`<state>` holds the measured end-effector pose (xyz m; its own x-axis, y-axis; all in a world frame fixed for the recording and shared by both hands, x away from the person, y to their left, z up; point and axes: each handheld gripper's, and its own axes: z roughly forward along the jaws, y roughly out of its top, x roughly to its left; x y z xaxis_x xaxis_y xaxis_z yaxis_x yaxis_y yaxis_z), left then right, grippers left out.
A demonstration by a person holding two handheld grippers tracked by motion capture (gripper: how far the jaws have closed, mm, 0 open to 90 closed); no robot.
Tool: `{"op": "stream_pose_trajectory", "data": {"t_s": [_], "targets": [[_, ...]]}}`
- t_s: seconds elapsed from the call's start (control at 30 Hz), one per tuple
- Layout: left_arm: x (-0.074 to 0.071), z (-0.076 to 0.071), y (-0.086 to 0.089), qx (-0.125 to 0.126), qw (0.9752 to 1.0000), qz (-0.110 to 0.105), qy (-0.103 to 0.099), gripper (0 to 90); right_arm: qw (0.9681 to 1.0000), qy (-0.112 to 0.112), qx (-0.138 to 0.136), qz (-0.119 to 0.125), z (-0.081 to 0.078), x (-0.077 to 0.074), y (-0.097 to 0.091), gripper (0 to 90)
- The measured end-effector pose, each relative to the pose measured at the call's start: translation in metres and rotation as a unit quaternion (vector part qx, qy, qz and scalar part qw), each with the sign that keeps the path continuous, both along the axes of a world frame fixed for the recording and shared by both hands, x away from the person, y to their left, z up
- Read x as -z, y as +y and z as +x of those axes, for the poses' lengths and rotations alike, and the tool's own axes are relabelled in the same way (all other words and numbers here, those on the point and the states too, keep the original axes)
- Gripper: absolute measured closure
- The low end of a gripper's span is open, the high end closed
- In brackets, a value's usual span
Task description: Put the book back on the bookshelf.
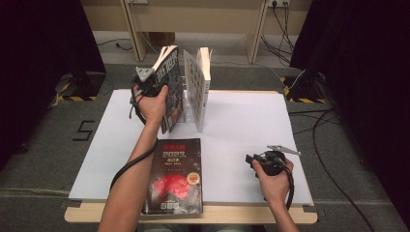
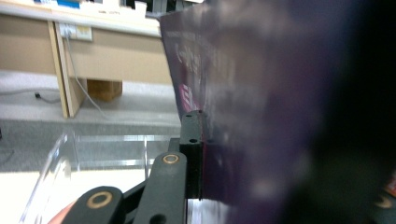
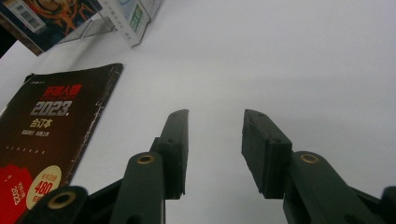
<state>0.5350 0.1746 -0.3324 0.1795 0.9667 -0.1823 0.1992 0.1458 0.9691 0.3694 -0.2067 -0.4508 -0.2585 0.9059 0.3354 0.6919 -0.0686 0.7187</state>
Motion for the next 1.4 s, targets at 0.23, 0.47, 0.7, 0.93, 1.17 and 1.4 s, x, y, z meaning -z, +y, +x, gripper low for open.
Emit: {"op": "stream_pose_trajectory", "data": {"t_s": [0.23,0.47,0.7,0.93,1.17,1.4], "targets": [[0.016,0.009,-0.007,-0.017,0.9997,0.017,-0.002,76.2,1.0,-0.001,0.0,0.001,-0.001,-0.001,0.0,62.4],[0.028,0.001,0.0,-0.019,0.9996,-0.003,-0.021,76.0,1.0,0.002,0.002,0.001,0.001,0.001,0.0,62.4],[0.033,-0.01,-0.01,-0.009,0.9994,0.016,-0.03,75.7,1.0,0.005,-0.002,-0.002,0.0,0.001,0.004,62.4],[0.036,-0.015,-0.025,-0.01,0.9986,0.03,-0.041,74.9,1.0,0.001,-0.007,-0.005,-0.001,0.001,0.006,62.4],[0.027,-0.006,-0.009,-0.026,0.9993,0.006,-0.025,76.1,1.0,0.002,-0.005,-0.002,-0.001,0.001,0.004,62.5],[0.005,-0.001,-0.007,-0.032,0.9978,0.013,-0.056,76.2,1.0,0.003,-0.003,-0.001,0.001,0.001,0.003,62.6]]}}
